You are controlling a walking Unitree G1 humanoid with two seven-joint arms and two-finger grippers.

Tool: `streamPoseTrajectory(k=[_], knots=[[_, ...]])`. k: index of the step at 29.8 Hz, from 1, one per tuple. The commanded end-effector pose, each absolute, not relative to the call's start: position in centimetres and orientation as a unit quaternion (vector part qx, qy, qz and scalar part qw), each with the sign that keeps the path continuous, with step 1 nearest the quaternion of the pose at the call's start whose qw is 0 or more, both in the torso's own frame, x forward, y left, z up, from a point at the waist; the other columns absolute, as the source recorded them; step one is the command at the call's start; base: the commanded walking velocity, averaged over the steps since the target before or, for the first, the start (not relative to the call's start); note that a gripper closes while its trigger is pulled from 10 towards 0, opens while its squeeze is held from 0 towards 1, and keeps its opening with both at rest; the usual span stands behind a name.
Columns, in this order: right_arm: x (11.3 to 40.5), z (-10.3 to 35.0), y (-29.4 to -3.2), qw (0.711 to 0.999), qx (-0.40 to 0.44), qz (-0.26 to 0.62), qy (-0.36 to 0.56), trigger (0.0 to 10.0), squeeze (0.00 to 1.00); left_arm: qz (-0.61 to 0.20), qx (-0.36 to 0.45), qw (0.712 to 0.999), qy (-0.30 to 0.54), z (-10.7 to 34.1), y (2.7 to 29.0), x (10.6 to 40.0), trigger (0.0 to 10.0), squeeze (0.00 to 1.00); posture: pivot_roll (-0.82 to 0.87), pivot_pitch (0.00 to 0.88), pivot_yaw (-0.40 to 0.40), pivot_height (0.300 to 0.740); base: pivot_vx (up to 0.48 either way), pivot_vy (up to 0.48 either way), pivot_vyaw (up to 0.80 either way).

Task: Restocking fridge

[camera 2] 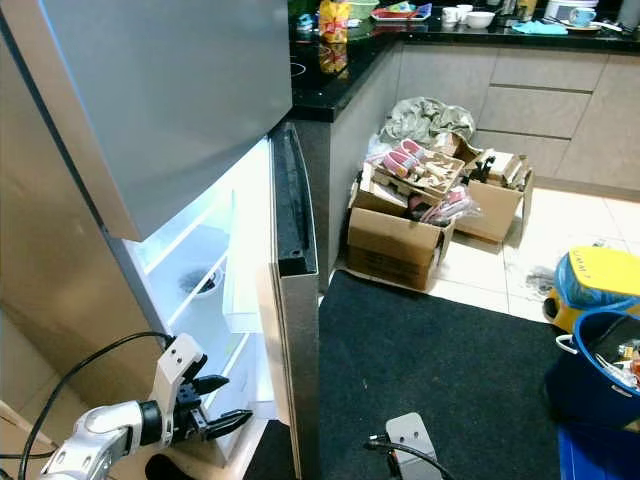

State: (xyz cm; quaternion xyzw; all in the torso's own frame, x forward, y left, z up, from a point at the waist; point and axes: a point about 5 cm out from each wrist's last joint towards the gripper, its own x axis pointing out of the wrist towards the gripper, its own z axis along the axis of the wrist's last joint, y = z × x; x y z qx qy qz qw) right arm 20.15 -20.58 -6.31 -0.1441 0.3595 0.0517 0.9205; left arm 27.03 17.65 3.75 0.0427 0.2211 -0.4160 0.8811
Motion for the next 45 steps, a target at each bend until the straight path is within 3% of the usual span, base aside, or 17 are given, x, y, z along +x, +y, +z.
streamPoseTrajectory(k=[1,4,8,15,17,23,25,26,28,31,32,34,38,39,41,43,45], knots=[[20.0,-6.4,-20.6,0.92,-0.144,0.051,0.362,10.0,0.0,-0.401,0.06,0.886,0.226,3.6,18.6,27.0,10.0,0.0,-0.08,0.041,0.02,0.74,0.0,0.0,0.0],[20.0,-6.4,-20.6,0.919,-0.145,0.054,0.363,10.0,0.0,-0.271,0.095,0.938,0.193,4.0,19.7,29.1,10.0,0.0,-0.08,0.044,0.016,0.74,0.0,0.0,0.0],[20.0,-6.4,-20.6,0.917,-0.148,0.056,0.366,10.0,0.0,-0.196,0.096,0.963,0.158,4.7,18.2,31.0,10.0,0.0,-0.07,0.048,0.01,0.74,0.0,0.0,0.0],[20.0,-6.4,-20.6,0.917,-0.147,0.055,0.366,10.0,0.0,-0.239,0.079,0.958,0.139,5.1,13.4,32.2,10.0,0.0,-0.08,0.052,0.012,0.74,0.0,0.0,0.0],[20.0,-6.4,-20.7,0.918,-0.147,0.054,0.365,10.0,0.0,-0.284,0.063,0.948,0.13,5.5,11.0,32.4,10.0,0.0,-0.08,0.053,0.014,0.74,0.0,0.0,0.0],[19.9,-6.4,-20.8,0.918,-0.145,0.05,0.365,10.0,0.0,-0.371,0.025,0.923,0.099,6.8,7.7,32.4,10.0,0.0,-0.09,0.053,0.017,0.74,0.0,0.0,0.0],[19.8,-6.5,-20.9,0.918,-0.145,0.048,0.366,10.0,0.0,-0.461,-0.01,0.884,0.079,7.6,4.7,31.5,10.0,0.0,-0.09,0.053,0.017,0.74,0.0,0.0,0.0],[19.8,-6.5,-20.9,0.918,-0.145,0.048,0.366,10.0,0.0,-0.461,-0.01,0.884,0.079,7.6,4.7,31.5,10.0,0.0,-0.09,0.053,0.017,0.74,0.0,0.0,0.0],[19.6,-6.5,-20.9,0.918,-0.144,0.048,0.367,10.0,0.0,-0.538,-0.046,0.839,0.067,8.2,2.0,30.0,10.0,0.0,-0.09,0.055,0.025,0.74,0.0,0.0,0.0],[19.6,-6.5,-20.9,0.918,-0.144,0.048,0.367,10.0,0.0,-0.538,-0.046,0.839,0.067,8.2,2.0,30.0,10.0,0.0,-0.09,0.055,0.025,0.74,0.0,0.0,0.0],[19.6,-6.6,-20.8,0.918,-0.144,0.048,0.367,10.0,0.0,-0.577,-0.068,0.812,0.064,8.6,0.8,29.1,10.0,0.0,-0.09,0.055,0.025,0.74,0.0,0.0,0.0],[19.7,-6.6,-20.7,0.918,-0.143,0.048,0.366,10.0,0.0,-0.597,-0.08,0.796,0.058,9.0,-0.1,28.4,10.0,0.0,-0.09,0.054,0.031,0.74,0.0,0.0,0.0],[19.7,-6.5,-20.7,0.919,-0.142,0.048,0.366,10.0,0.0,-0.603,-0.087,0.791,0.058,9.0,-0.3,28.2,10.0,0.0,-0.09,0.054,0.031,0.74,0.0,0.0,0.0],[19.8,-6.5,-20.6,0.919,-0.142,0.048,0.366,10.0,0.0,-0.585,-0.073,0.805,0.061,8.5,0.4,28.6,10.0,0.0,-0.09,0.054,0.031,0.74,0.0,0.0,0.0],[19.7,-6.6,-20.6,0.918,-0.142,0.05,0.368,10.0,0.0,-0.491,0.006,0.866,0.093,6.3,4.1,30.1,10.0,0.0,-0.08,0.051,0.025,0.74,0.0,0.0,0.0],[19.7,-6.6,-20.6,0.918,-0.142,0.05,0.368,10.0,0.0,-0.491,0.006,0.866,0.093,6.3,4.1,30.1,10.0,0.0,-0.08,0.051,0.025,0.74,0.0,0.0,0.0],[19.7,-6.6,-20.6,0.917,-0.142,0.051,0.369,10.0,0.0,-0.373,0.094,0.913,0.137,4.2,8.9,30.9,10.0,0.0,-0.08,0.051,0.025,0.74,0.0,0.0,0.0]])
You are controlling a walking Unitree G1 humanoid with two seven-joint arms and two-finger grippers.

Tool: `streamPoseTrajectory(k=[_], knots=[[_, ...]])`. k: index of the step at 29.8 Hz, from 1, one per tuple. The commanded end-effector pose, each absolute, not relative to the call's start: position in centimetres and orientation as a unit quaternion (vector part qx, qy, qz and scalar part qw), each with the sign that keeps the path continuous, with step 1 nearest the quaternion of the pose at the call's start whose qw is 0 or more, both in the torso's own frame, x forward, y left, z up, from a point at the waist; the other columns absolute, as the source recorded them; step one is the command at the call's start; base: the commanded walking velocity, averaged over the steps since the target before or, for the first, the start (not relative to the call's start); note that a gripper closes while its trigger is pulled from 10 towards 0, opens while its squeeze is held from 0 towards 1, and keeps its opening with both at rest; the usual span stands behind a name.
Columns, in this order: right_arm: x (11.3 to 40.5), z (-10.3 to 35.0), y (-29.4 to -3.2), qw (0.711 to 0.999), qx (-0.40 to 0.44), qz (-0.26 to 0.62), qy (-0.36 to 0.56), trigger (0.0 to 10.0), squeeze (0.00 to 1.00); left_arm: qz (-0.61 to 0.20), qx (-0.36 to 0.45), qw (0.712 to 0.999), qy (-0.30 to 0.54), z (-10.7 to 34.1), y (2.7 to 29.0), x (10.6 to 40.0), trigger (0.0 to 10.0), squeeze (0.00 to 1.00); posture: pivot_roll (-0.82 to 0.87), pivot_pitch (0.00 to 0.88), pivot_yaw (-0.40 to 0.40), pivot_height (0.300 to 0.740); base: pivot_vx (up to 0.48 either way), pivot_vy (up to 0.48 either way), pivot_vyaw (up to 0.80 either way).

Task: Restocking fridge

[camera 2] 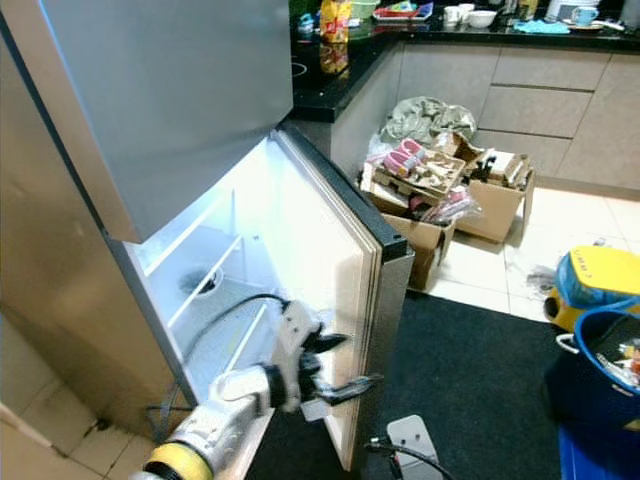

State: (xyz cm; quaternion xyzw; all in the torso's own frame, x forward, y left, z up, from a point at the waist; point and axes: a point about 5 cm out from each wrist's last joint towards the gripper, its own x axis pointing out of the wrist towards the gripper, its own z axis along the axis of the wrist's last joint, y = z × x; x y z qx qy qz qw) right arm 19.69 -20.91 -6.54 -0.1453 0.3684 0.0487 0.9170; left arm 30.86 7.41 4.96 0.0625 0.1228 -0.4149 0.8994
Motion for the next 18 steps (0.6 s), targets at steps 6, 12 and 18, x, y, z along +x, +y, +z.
streamPoseTrajectory(k=[6,12,18], knots=[[20.7,-6.0,-20.0,0.927,-0.13,0.058,0.347,10.0,0.0,-0.132,0.126,0.957,0.225,1.1,18.1,29.8,10.0,0.0,-0.07,0.043,0.023,0.74,0.0,0.0,0.0],[23.6,-3.9,-18.3,0.951,-0.098,0.102,0.275,10.0,0.0,-0.016,0.08,0.965,0.247,-0.1,21.8,27.9,10.0,0.0,-0.07,0.041,0.019,0.74,0.0,0.0,0.0],[27.1,-0.7,-18.4,0.966,-0.101,0.128,0.199,10.0,0.0,0.012,0.075,0.969,0.237,-0.6,21.7,27.5,10.0,0.0,-0.06,0.04,0.016,0.74,0.0,0.0,0.0]])
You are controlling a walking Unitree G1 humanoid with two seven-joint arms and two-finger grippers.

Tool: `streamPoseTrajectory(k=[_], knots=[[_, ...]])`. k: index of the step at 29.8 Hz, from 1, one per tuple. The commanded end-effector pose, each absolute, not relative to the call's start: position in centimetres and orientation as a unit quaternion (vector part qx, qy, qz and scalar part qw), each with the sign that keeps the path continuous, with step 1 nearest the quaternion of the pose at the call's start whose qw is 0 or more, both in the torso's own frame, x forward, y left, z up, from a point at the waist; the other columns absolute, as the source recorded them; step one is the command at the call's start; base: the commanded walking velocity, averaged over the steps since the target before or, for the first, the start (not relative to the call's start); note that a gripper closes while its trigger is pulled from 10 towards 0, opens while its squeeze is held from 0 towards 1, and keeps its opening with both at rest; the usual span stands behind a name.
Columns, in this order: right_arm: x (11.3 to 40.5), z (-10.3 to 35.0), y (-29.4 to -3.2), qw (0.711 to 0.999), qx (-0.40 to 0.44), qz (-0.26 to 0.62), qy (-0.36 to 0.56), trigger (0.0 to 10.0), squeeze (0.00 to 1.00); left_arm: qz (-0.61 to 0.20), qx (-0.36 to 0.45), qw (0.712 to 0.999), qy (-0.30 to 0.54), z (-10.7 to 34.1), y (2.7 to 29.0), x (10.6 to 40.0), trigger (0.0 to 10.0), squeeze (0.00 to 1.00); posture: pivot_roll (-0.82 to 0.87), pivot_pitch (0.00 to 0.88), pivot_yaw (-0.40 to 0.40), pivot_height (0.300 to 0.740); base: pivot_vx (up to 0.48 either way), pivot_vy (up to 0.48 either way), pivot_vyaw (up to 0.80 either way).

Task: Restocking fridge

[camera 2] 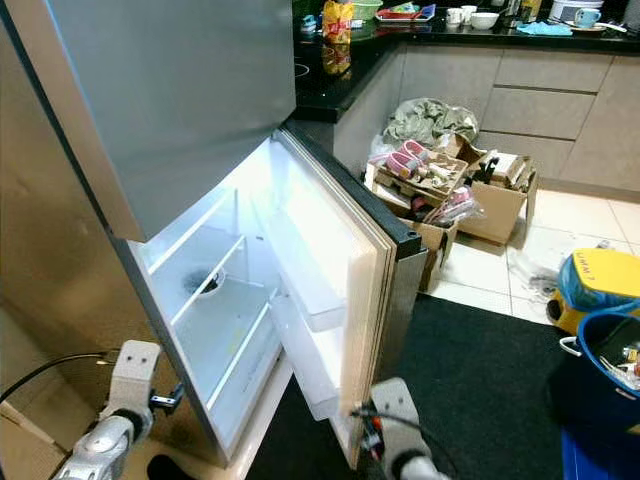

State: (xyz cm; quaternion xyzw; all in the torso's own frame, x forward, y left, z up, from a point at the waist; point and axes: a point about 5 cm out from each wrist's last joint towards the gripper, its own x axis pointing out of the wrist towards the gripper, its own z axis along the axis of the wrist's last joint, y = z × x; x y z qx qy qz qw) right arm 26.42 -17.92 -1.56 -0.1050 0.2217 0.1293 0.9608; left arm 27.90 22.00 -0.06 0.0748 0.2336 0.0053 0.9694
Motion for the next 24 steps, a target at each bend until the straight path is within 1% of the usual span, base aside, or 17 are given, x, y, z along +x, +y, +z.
streamPoseTrajectory(k=[1,3,6,7,10,11,12,13,15,16,17,18,19,21,22,23,24], knots=[[27.1,-0.7,-18.4,0.966,-0.101,0.128,0.199,10.0,0.0,0.012,0.075,0.969,0.237,-0.6,21.7,27.5,10.0,0.0,-0.06,0.04,0.016,0.74,0.0,0.0,0.0],[28.7,1.0,-19.8,0.968,-0.118,0.124,0.181,10.0,0.0,0.01,0.074,0.97,0.233,-0.6,21.3,27.5,10.0,0.0,-0.06,0.039,0.015,0.74,0.0,0.0,0.0],[29.6,2.1,-21.6,0.97,-0.136,0.103,0.175,10.0,0.0,0.008,0.071,0.971,0.228,-0.5,20.9,27.7,10.0,0.0,-0.06,0.039,0.015,0.74,0.0,0.0,0.0],[29.6,2.1,-21.6,0.97,-0.136,0.103,0.175,10.0,0.0,0.008,0.071,0.971,0.228,-0.5,20.9,27.7,10.0,0.0,-0.06,0.039,0.015,0.74,0.0,0.0,0.0],[30.0,3.0,-24.3,0.969,-0.161,0.05,0.183,10.0,0.0,-0.003,0.062,0.974,0.217,0.0,20.4,28.3,10.0,0.0,-0.06,0.038,0.013,0.74,0.0,0.0,0.0],[30.0,3.0,-24.3,0.969,-0.161,0.05,0.183,10.0,0.0,-0.003,0.062,0.974,0.217,0.0,20.4,28.3,10.0,0.0,-0.06,0.038,0.013,0.74,0.0,0.0,0.0],[30.0,3.3,-25.5,0.968,-0.168,0.02,0.187,10.0,0.0,-0.005,0.059,0.976,0.212,0.2,20.2,28.5,10.0,0.0,-0.06,0.039,0.013,0.74,0.0,0.0,0.0],[30.0,3.3,-25.5,0.968,-0.168,0.02,0.187,10.0,0.0,-0.005,0.059,0.976,0.212,0.2,20.2,28.5,10.0,0.0,-0.06,0.039,0.013,0.74,0.0,0.0,0.0],[29.5,3.7,-28.0,0.964,-0.171,-0.054,0.196,10.0,0.0,-0.004,0.055,0.978,0.202,0.7,20.0,29.0,10.0,0.0,-0.06,0.04,0.013,0.74,0.0,0.0,0.0],[29.5,3.7,-28.0,0.964,-0.171,-0.054,0.196,10.0,0.0,-0.004,0.055,0.978,0.202,0.7,20.0,29.0,10.0,0.0,-0.06,0.04,0.013,0.74,0.0,0.0,0.0],[29.1,3.7,-28.9,0.962,-0.17,-0.07,0.203,10.0,0.0,-0.005,0.056,0.978,0.199,0.9,20.0,29.2,10.0,0.0,-0.06,0.04,0.013,0.74,0.0,0.0,0.0],[28.8,3.4,-29.1,0.96,-0.17,-0.065,0.211,10.0,0.0,-0.005,0.055,0.979,0.196,1.0,20.0,29.4,10.0,0.0,-0.06,0.041,0.018,0.74,0.0,0.0,0.0],[28.5,2.8,-28.5,0.962,-0.158,-0.036,0.219,10.0,0.0,-0.009,0.055,0.979,0.195,1.1,19.9,29.5,10.0,0.0,-0.07,0.041,0.021,0.74,0.0,0.0,0.0],[28.5,2.8,-28.5,0.962,-0.158,-0.036,0.219,10.0,0.0,-0.009,0.055,0.979,0.195,1.1,19.9,29.5,10.0,0.0,-0.07,0.041,0.021,0.74,0.0,0.0,0.0],[28.1,1.4,-25.9,0.963,-0.12,0.051,0.236,10.0,0.0,-0.02,0.061,0.976,0.208,0.8,19.5,29.4,10.0,0.0,-0.07,0.041,0.021,0.74,0.0,0.0,0.0],[28.1,1.4,-25.9,0.963,-0.12,0.051,0.236,10.0,0.0,-0.02,0.061,0.976,0.208,0.8,19.5,29.4,10.0,0.0,-0.07,0.041,0.021,0.74,0.0,0.0,0.0],[28.0,1.0,-24.9,0.962,-0.102,0.084,0.24,10.0,0.0,-0.025,0.065,0.974,0.214,0.6,19.3,29.3,10.0,0.0,-0.06,0.041,0.024,0.74,0.0,0.0,0.0]])
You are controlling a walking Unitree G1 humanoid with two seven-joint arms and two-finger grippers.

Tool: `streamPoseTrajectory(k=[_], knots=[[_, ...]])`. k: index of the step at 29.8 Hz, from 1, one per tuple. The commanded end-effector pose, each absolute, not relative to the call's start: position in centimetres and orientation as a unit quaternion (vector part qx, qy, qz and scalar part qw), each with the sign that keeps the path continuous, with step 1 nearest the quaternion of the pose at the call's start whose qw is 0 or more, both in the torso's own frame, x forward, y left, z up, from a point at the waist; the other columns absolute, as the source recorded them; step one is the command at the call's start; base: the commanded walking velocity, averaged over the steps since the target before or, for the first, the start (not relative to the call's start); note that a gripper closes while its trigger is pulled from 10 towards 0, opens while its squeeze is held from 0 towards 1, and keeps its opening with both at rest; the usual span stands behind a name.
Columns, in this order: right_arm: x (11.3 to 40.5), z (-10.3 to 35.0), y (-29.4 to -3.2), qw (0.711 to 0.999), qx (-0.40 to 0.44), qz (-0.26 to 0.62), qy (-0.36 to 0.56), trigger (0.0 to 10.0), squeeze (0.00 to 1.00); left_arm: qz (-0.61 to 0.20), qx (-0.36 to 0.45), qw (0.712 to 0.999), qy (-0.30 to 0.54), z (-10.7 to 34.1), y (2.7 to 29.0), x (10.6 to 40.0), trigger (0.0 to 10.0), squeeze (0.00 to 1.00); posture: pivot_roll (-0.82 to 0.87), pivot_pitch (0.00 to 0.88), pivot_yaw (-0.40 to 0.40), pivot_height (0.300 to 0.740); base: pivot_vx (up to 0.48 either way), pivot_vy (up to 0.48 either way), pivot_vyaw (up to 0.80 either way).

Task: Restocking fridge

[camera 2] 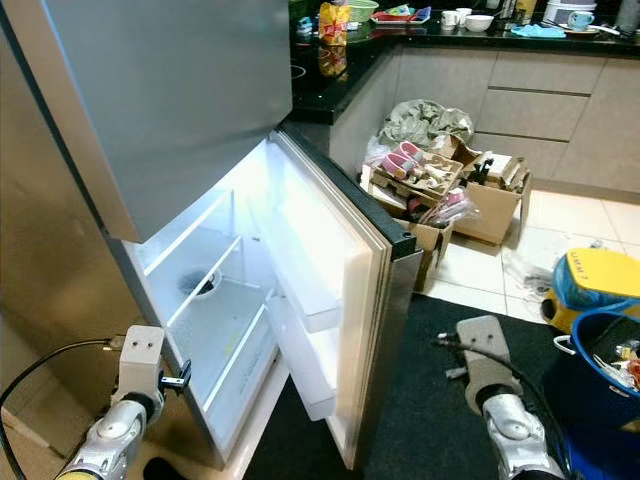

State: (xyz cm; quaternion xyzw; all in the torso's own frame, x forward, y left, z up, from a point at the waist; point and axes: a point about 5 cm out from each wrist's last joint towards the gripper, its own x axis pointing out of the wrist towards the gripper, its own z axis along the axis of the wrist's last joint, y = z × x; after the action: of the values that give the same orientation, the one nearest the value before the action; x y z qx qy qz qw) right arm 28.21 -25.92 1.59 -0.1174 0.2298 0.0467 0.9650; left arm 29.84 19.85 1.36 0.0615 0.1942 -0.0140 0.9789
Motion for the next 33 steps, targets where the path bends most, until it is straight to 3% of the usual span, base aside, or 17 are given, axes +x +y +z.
streamPoseTrajectory(k=[1,7,12,16,26,29,31,32,33], knots=[[28.0,0.7,-23.7,0.958,-0.091,0.117,0.244,10.0,0.0,-0.031,0.072,0.972,0.222,0.3,19.1,29.2,10.0,0.0,-0.06,0.041,0.025,0.74,0.0,0.0,0.0],[28.9,0.8,-19.8,0.947,-0.052,0.209,0.24,10.0,0.0,-0.039,0.075,0.972,0.221,0.3,18.6,29.2,10.0,0.0,-0.06,0.04,0.02,0.74,0.0,0.0,0.0],[30.0,1.8,-18.6,0.947,-0.049,0.229,0.22,10.0,0.0,-0.036,0.072,0.972,0.219,0.4,18.6,29.3,10.0,0.0,-0.05,0.035,0.013,0.74,0.0,0.0,0.0],[32.6,4.8,-18.3,0.965,-0.071,0.201,0.151,10.0,0.0,-0.028,0.074,0.974,0.214,0.6,18.6,29.6,10.0,0.0,-0.05,0.026,-0.009,0.74,0.0,0.0,0.0],[33.6,6.5,-18.1,0.965,-0.107,0.213,0.107,10.0,0.0,-0.028,0.078,0.976,0.203,1.2,18.5,30.2,10.0,0.0,-0.05,0.0,-0.025,0.74,0.0,0.0,0.0],[34.3,7.5,-22.3,0.964,-0.223,0.082,0.122,10.0,0.0,-0.027,0.079,0.976,0.201,1.2,18.3,30.2,10.0,0.0,-0.04,0.0,-0.035,0.74,0.0,0.0,0.0],[34.1,8.1,-25.6,0.96,-0.244,-0.014,0.138,10.0,0.0,-0.024,0.077,0.976,0.2,1.0,18.3,30.0,10.0,0.0,-0.04,0.0,-0.038,0.74,0.0,0.0,0.0],[34.1,8.1,-25.6,0.96,-0.244,-0.014,0.138,10.0,0.0,-0.024,0.077,0.976,0.2,1.0,18.3,30.0,10.0,0.0,-0.04,0.0,-0.038,0.74,0.0,0.0,0.0],[33.8,8.3,-27.2,0.956,-0.249,-0.059,0.146,10.0,0.0,-0.022,0.076,0.976,0.201,0.9,18.3,29.9,10.0,0.0,-0.03,0.0,-0.045,0.74,0.0,0.0,0.0]])
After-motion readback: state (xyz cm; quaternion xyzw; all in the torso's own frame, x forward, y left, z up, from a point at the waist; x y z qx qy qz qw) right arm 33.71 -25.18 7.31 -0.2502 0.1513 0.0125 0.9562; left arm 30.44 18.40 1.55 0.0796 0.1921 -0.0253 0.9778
